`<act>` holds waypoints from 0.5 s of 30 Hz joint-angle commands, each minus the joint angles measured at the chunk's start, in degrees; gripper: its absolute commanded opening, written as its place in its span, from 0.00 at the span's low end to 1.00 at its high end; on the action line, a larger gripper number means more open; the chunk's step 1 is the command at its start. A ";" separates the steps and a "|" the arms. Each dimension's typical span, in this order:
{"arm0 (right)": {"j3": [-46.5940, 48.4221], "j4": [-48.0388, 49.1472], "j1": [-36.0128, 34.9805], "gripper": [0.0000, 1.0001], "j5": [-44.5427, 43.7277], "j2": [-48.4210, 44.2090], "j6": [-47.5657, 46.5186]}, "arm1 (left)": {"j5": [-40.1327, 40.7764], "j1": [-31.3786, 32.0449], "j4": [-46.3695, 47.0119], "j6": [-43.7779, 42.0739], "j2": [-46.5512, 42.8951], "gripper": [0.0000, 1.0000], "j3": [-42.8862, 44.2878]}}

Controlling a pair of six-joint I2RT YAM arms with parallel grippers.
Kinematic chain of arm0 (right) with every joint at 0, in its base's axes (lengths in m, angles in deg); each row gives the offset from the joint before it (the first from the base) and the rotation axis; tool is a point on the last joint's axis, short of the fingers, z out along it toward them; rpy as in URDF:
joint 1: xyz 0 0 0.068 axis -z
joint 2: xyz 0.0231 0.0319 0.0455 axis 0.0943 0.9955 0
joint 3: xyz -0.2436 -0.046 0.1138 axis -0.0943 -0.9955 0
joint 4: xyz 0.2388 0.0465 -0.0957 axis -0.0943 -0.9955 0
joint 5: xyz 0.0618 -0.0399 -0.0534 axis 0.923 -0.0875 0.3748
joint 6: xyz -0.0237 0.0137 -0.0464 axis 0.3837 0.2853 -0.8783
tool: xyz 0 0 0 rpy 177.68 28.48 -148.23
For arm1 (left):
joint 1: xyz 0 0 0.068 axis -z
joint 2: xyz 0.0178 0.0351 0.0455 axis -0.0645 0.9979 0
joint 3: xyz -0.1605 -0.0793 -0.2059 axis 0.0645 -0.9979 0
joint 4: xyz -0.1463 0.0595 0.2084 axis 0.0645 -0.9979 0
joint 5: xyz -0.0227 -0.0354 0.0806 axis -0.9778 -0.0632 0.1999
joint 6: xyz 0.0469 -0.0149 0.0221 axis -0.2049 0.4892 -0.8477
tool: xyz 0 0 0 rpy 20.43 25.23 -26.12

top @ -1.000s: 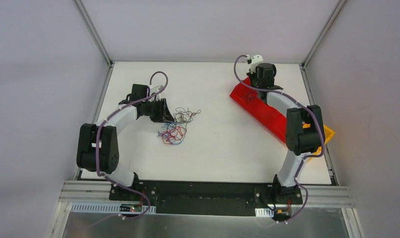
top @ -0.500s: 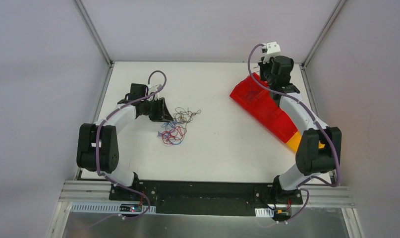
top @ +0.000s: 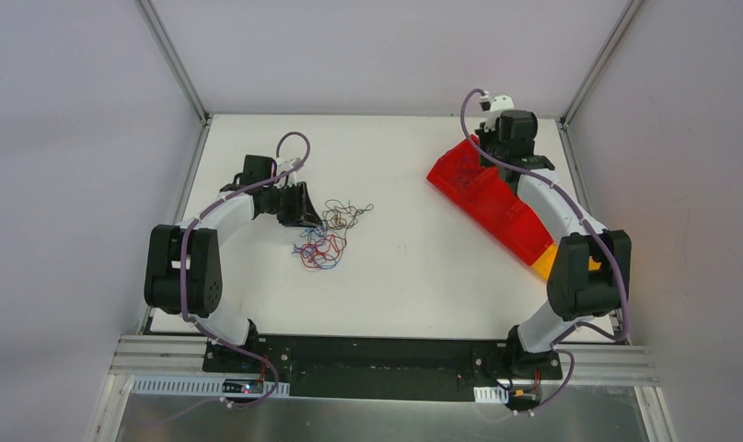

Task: Untangle the cables

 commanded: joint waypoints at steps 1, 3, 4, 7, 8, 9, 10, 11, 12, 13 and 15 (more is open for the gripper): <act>6.89 -6.23 0.00 0.00 -1.27 4.13 4.53 | -1.08 -0.82 -0.46 -0.72 -0.03 0.31 1.16; 11.89 -9.34 0.05 0.00 -2.70 7.78 7.25 | -1.16 -0.86 -0.48 -0.63 0.24 0.31 1.31; 14.42 -10.59 0.09 0.00 -2.97 9.63 8.23 | -1.16 -0.90 -0.55 -0.58 0.34 0.30 1.39; 21.48 -13.37 0.32 0.00 -3.02 15.10 11.79 | -1.07 -1.06 -0.97 -0.70 0.64 0.30 1.87; 23.47 -13.99 0.42 0.00 -2.78 16.78 13.21 | -1.07 -1.10 -1.07 -0.71 0.80 0.30 1.96; 25.50 -14.55 0.55 0.00 -2.62 18.21 14.41 | -1.09 -1.19 -1.21 -0.71 0.97 0.30 2.11; 27.50 -15.33 0.63 0.00 -2.46 19.82 15.36 | -1.08 -1.32 -1.39 -0.79 1.02 0.30 2.19; 29.66 -16.16 0.87 0.00 -2.26 21.36 16.17 | -1.11 -1.41 -1.58 -0.84 1.14 0.30 2.29; 31.69 -17.18 1.07 0.00 -2.23 22.83 17.04 | -1.10 -1.51 -1.74 -0.95 1.13 0.30 2.38; 33.56 -18.19 1.40 0.00 -2.22 24.25 17.77 | -1.08 -1.64 -1.97 -1.05 1.13 0.30 2.42; 36.28 -19.67 2.29 0.00 -1.90 26.40 18.73 | -1.15 -1.90 -2.38 -1.36 1.21 0.30 2.66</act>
